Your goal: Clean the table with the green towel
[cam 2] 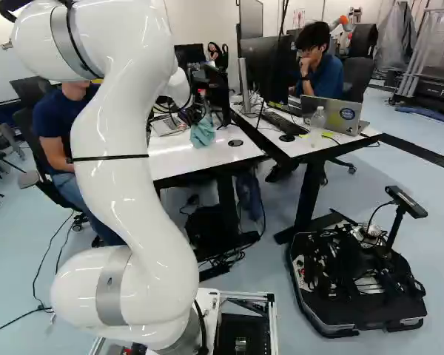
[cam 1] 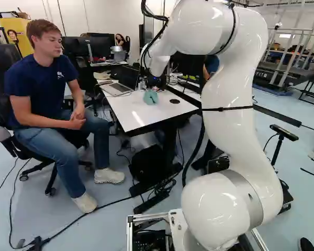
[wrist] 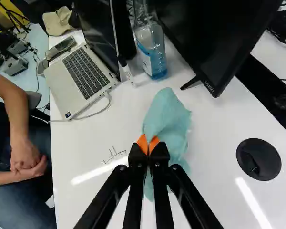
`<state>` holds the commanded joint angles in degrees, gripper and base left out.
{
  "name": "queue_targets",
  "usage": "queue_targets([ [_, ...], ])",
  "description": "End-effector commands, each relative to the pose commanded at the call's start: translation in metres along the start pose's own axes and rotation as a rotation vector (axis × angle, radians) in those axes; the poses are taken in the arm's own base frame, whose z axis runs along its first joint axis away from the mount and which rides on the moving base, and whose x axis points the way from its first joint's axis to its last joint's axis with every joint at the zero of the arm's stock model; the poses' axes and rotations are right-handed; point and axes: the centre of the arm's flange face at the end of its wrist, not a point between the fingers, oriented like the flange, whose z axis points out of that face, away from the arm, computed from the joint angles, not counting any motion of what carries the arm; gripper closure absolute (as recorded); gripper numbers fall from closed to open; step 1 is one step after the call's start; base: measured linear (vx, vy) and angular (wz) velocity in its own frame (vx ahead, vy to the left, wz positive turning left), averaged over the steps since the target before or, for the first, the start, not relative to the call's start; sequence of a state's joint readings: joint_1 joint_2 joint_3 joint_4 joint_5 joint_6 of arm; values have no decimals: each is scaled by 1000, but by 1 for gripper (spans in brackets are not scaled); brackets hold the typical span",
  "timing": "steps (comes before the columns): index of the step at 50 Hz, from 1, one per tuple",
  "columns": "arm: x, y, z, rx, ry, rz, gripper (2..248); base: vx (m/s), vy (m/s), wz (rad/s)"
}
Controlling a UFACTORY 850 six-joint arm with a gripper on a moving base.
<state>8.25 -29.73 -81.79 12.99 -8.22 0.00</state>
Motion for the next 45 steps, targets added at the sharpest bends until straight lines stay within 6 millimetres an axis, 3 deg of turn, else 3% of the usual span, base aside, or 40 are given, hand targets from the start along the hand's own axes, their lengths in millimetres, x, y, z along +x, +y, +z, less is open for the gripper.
queue_targets([
  [45,0,-78,24,79,6,-77,226,0,0,0],
])
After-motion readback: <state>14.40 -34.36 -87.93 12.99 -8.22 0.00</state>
